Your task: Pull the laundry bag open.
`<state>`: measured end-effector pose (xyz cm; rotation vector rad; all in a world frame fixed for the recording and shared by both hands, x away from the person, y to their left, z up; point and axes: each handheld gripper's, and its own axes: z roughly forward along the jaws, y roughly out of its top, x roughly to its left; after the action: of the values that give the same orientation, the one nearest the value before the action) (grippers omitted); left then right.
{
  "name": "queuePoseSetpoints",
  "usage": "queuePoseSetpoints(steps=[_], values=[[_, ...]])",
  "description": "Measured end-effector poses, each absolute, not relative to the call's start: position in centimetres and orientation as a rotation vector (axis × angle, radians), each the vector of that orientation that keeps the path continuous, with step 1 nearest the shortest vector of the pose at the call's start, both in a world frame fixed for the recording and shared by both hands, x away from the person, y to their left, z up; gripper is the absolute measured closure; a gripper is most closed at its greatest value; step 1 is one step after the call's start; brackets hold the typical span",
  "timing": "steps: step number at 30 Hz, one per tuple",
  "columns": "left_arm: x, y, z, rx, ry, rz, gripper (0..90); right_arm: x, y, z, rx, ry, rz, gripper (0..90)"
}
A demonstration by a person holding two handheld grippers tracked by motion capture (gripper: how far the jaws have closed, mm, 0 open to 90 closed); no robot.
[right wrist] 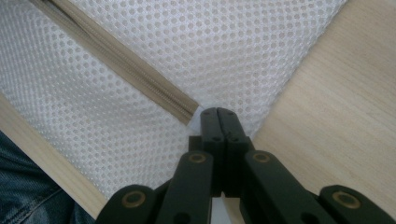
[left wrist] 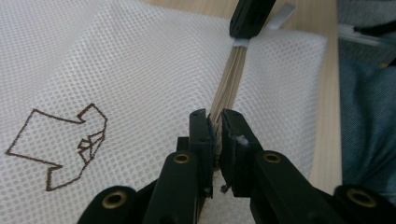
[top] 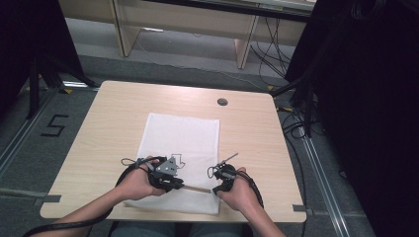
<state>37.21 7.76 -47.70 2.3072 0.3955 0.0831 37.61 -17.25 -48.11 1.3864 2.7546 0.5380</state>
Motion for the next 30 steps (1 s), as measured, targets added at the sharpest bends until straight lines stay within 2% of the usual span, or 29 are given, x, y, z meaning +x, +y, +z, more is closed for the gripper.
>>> queuePoseSetpoints(steps=[24,30], values=[[37.1,9.1,-47.7,2.298,0.398,0.047,82.6,37.6,-17.6,-48.0,1.417,2.758,0.539,90.0],[36.8,11.4,-47.9,2.288,0.458,0.063,82.6,37.5,-18.0,-48.0,1.456,2.747,0.521,90.0]])
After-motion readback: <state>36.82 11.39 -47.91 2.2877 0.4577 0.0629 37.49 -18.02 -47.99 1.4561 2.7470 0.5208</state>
